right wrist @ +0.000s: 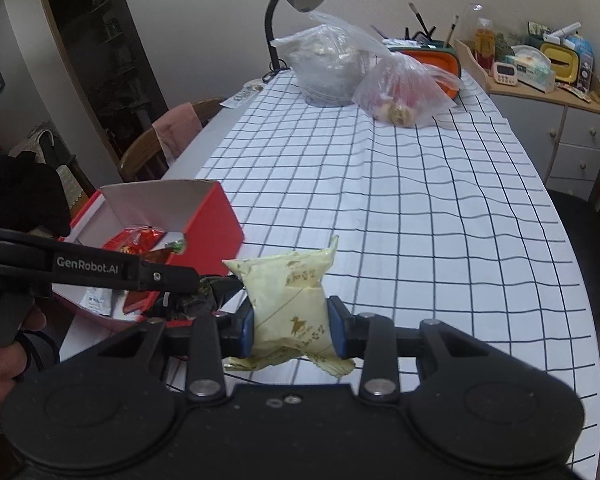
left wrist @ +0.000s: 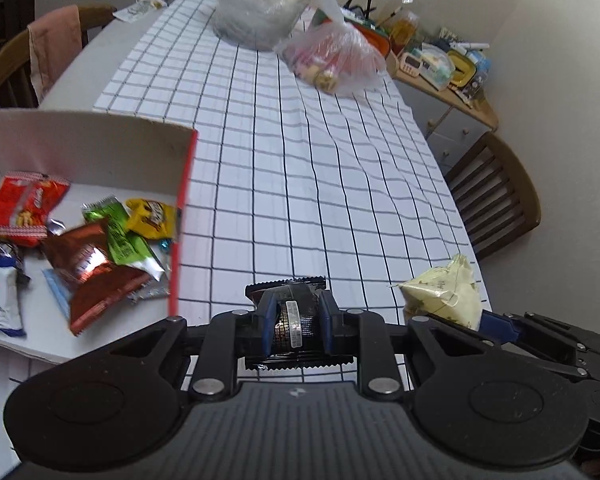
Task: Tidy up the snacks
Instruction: 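Carry the black candy and cream packet over the cardboard box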
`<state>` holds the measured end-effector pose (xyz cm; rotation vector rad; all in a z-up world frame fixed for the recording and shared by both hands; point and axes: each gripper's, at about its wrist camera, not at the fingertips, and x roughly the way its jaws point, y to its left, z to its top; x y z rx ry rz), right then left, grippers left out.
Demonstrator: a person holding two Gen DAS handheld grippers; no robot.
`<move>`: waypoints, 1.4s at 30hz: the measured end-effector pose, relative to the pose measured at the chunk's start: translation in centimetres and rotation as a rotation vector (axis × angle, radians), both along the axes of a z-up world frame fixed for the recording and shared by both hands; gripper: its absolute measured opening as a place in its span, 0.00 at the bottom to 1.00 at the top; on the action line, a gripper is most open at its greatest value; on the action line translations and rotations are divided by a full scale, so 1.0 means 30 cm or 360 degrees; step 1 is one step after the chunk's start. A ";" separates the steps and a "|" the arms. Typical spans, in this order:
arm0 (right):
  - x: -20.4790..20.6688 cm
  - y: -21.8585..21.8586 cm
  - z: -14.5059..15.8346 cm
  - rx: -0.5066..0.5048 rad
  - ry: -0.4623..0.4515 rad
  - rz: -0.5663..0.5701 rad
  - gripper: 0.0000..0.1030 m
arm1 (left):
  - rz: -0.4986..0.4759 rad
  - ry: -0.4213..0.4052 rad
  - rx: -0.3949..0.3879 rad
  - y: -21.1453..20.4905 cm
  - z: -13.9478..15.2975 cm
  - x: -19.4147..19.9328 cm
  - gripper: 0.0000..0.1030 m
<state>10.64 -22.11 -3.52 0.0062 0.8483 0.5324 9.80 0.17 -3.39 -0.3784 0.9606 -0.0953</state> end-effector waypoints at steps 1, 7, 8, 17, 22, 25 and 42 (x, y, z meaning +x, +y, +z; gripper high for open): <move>-0.005 0.018 0.008 0.0004 -0.0008 0.0007 0.33 | 0.0008 -0.0019 0.0004 0.019 0.014 -0.007 0.21; -0.022 0.145 0.050 -0.0004 -0.0062 0.0077 0.33 | 0.0074 -0.0107 0.0023 0.140 0.078 -0.047 0.20; -0.024 0.168 0.057 -0.0002 -0.0071 0.0093 0.33 | 0.0084 -0.0121 0.0027 0.160 0.087 -0.054 0.20; -0.017 0.252 0.050 -0.0019 -0.0101 0.0122 0.33 | 0.0037 -0.0062 0.0064 0.261 0.042 -0.088 0.19; -0.026 0.171 0.019 -0.0028 -0.0056 0.0040 0.33 | -0.0095 -0.0033 0.0103 0.190 -0.004 -0.104 0.19; -0.033 0.110 0.004 -0.0019 -0.0029 -0.0001 0.33 | -0.0219 -0.0029 0.0156 0.114 -0.023 -0.106 0.20; -0.108 -0.231 -0.138 0.0042 0.0189 -0.0148 0.34 | -0.0790 0.0181 0.0352 -0.254 -0.317 -0.087 0.73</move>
